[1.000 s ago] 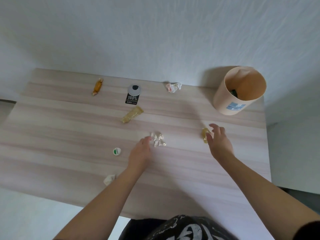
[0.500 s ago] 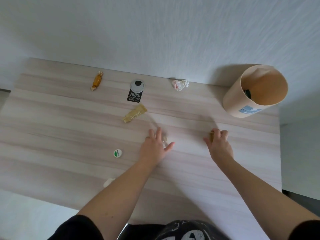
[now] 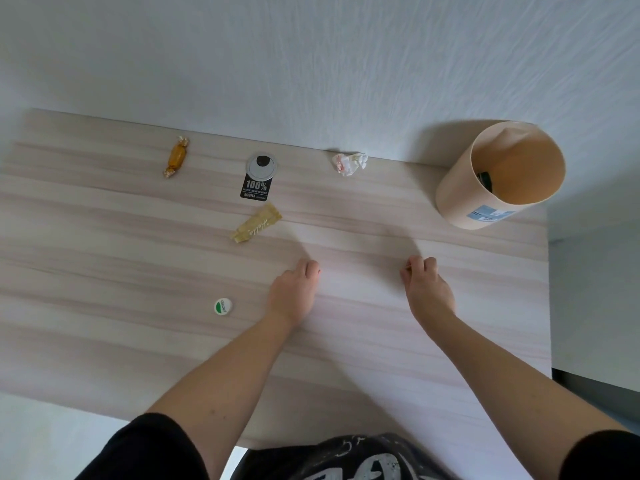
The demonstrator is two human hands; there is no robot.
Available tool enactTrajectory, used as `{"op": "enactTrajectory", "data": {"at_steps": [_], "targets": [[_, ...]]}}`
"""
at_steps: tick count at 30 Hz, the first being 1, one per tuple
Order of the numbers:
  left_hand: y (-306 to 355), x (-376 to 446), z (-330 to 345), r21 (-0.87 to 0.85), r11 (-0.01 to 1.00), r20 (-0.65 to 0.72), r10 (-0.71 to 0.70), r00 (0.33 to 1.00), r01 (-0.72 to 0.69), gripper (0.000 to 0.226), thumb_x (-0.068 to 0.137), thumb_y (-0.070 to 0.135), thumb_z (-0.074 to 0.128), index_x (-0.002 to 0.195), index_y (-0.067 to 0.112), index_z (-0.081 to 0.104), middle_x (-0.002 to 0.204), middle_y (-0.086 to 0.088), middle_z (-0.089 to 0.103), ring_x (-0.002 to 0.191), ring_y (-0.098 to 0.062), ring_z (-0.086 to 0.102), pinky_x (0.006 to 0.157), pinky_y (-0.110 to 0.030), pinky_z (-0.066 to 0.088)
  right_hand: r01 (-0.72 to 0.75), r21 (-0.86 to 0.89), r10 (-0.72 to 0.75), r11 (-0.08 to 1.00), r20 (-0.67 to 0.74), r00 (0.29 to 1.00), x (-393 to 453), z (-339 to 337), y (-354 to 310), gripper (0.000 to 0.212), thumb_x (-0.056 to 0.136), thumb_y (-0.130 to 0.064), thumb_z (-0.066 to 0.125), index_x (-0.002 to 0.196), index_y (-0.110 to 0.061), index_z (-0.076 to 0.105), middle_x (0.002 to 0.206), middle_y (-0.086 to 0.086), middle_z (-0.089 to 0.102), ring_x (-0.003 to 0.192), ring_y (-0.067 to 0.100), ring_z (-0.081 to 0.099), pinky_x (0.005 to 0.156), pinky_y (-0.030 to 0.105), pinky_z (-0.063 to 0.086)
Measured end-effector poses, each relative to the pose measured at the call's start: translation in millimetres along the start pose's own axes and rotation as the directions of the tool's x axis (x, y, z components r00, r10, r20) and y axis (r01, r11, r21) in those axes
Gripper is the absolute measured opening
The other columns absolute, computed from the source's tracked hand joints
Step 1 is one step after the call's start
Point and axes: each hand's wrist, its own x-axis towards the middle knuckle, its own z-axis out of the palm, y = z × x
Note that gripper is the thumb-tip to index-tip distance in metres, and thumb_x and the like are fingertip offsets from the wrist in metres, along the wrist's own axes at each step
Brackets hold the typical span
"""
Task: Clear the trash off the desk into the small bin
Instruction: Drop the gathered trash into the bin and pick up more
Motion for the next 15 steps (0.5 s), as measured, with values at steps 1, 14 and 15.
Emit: {"op": "enactTrajectory", "data": {"at_steps": [1,14,15], "targets": [[0,-1,0,-0.017,1.0,0.004,-0.011,1.0,0.011,0.013,0.088,0.022,0.055,0.078,0.013,0.052,0.07,-0.005,0.059,0.041,-0.022,0.052,0.033,-0.027,0.04,0.019,-0.011,-0.018,1.0,0.014,1.0,1,-1,2,0.031,0.1,-0.03,0.037,0.113,-0.003,0.044,0.103,0.018,0.048,0.064,0.035,0.06,0.051,0.039,0.049],[-24,1,-17,-0.553,0.745,0.207,-0.311,0.928,0.373,0.015,0.096,0.018,0.04,0.092,0.007,0.049,0.083,-0.017,0.061,0.075,-0.038,0.055,0.063,-0.038,0.034,-0.019,0.337,-0.02,0.941,0.111,0.994,6,-15,20,0.022,0.098,-0.027,0.035,0.086,-0.013,0.046,0.079,0.006,0.052,0.068,0.026,0.05,0.057,0.036,0.035],[-24,-1,-19,-0.566,0.725,0.215,-0.329,0.92,0.392,0.015,0.096,0.018,0.04,0.092,0.008,0.05,0.083,-0.016,0.061,0.075,-0.037,0.055,0.064,-0.038,0.034,-0.024,0.352,-0.018,0.936,0.115,0.993,3,-17,22,0.026,0.098,-0.032,0.035,0.082,-0.013,0.044,0.075,0.006,0.052,0.068,0.027,0.05,0.057,0.036,0.034]]}}
